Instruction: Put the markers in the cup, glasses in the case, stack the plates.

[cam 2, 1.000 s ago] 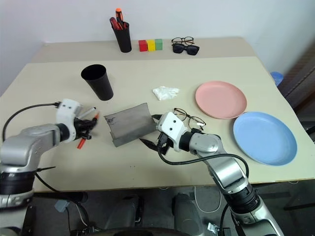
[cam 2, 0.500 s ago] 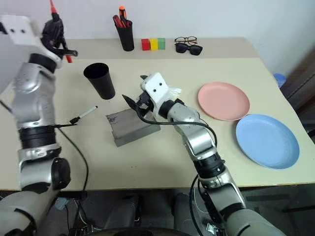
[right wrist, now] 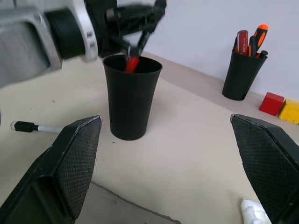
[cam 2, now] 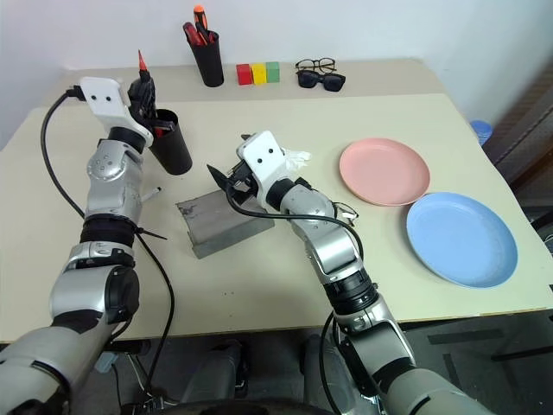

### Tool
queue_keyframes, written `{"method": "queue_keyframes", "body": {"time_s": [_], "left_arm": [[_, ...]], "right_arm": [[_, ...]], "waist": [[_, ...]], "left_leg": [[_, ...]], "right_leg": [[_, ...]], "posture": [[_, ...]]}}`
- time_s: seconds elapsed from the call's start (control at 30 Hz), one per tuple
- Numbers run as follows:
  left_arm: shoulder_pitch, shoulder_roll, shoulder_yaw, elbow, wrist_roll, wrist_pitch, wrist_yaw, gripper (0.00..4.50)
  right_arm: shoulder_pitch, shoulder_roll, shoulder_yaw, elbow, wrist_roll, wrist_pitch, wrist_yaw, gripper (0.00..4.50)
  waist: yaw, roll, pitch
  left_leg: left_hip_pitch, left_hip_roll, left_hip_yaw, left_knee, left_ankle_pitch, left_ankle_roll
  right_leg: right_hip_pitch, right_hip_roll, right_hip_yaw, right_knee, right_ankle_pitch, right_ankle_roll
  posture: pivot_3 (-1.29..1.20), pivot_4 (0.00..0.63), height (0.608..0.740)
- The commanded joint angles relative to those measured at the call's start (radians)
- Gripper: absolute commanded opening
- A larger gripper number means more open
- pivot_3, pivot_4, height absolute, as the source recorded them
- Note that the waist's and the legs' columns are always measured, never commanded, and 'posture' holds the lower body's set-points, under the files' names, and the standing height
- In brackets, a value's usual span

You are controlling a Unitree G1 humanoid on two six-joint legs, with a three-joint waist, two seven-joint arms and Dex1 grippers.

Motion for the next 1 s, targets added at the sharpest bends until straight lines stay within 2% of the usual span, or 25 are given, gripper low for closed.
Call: {"method": "queue_keyframes", "body": {"time_s": [0.03,0.1,0.27,0.37,0.47,0.57,0.6,0.63,0.73,0.83,1.0], "left_arm": [[0.001,-0.002,0.010,-0.026,-0.020,-0.029,0.007,1.90],[0.005,-0.004,0.021,-0.044,-0.035,-0.023,0.014,2.94],[0.018,0.014,0.066,-0.135,-0.101,0.016,0.030,2.94],[0.047,0.061,0.125,-0.253,-0.169,0.119,0.052,2.94],[0.142,0.163,0.149,-0.400,-0.237,0.274,-0.039,2.94],[0.285,0.310,0.154,-0.533,-0.310,0.520,-0.157,3.78],[0.345,0.364,0.132,-0.574,-0.309,0.613,-0.191,4.25],[0.394,0.405,0.105,-0.610,-0.302,0.684,-0.216,4.45],[0.481,0.494,0.011,-0.685,-0.259,0.861,-0.251,4.45],[0.492,0.539,-0.091,-0.705,-0.215,0.969,-0.291,4.45],[0.393,0.526,-0.269,-0.617,-0.140,1.085,-0.357,4.45]], "right_arm": [[-0.010,0.002,-0.006,-0.039,-0.004,-0.010,0.006,4.50],[-0.016,0.003,-0.004,-0.032,-0.005,-0.013,0.010,4.50],[-0.021,0.010,0.004,-0.026,-0.005,-0.017,0.020,4.50],[-0.018,0.010,0.009,-0.033,-0.008,-0.017,0.025,4.50],[-0.013,0.005,0.003,-0.043,-0.009,-0.011,0.025,4.50],[0.001,-0.006,-0.003,-0.056,-0.009,-0.004,0.030,4.50],[0.007,-0.011,-0.004,-0.062,-0.008,-0.002,0.035,4.50],[0.011,-0.016,-0.004,-0.067,-0.006,0.000,0.042,4.50],[0.031,-0.047,0.011,-0.104,0.015,0.012,0.101,4.50],[0.055,-0.104,0.042,-0.153,0.025,0.008,0.188,4.50],[0.094,-0.171,0.060,-0.228,0.056,0.027,0.282,4.50]], "waist": [[0.000,0.000,0.000],[0.000,0.000,0.000],[-0.001,0.000,0.000],[-0.006,0.000,0.000],[-0.016,0.000,0.000],[-0.026,0.000,0.000],[-0.027,0.000,0.000],[-0.027,0.000,0.000],[-0.014,0.000,0.000],[0.002,0.000,0.000],[0.004,0.000,0.000]], "left_leg": [[0.000,0.000,0.000,0.000,0.000,0.000],[0.000,0.000,0.000,0.000,0.000,0.000],[0.000,0.000,0.000,0.000,0.000,0.000],[0.000,0.001,0.000,0.000,0.000,0.000],[0.000,0.001,-0.001,0.000,0.000,0.000],[0.001,0.001,-0.001,-0.001,0.000,0.000],[0.001,0.001,-0.001,-0.001,0.000,0.000],[0.001,0.001,-0.001,-0.001,0.000,0.000],[0.001,0.001,-0.003,-0.001,0.000,0.000],[0.001,0.001,-0.004,0.000,0.000,0.000],[0.002,0.001,-0.004,0.000,0.000,0.000]], "right_leg": [[0.000,0.000,0.000,0.000,0.000,0.000],[0.000,0.000,0.000,0.000,0.000,0.000],[0.000,0.000,0.000,0.000,0.000,0.000],[0.000,0.000,0.000,0.001,0.000,0.000],[0.000,0.001,0.000,0.001,0.000,0.000],[0.000,0.001,0.000,0.001,0.000,0.000],[0.000,0.001,0.000,0.002,0.000,0.000],[0.000,0.001,0.000,0.002,0.000,0.000],[0.002,0.001,0.000,0.001,0.000,0.000],[0.004,0.001,-0.001,0.001,0.000,0.000],[0.005,0.002,-0.001,0.001,0.000,0.000]], "posture": [[0.00,0.150,0.740],[0.00,0.150,0.740],[0.00,0.150,0.740],[0.00,0.150,0.740],[0.00,0.150,0.740],[0.00,0.150,0.740],[0.00,0.150,0.740],[0.00,0.150,0.740],[0.00,0.150,0.740],[0.00,0.150,0.740],[0.00,0.150,0.740]]}}
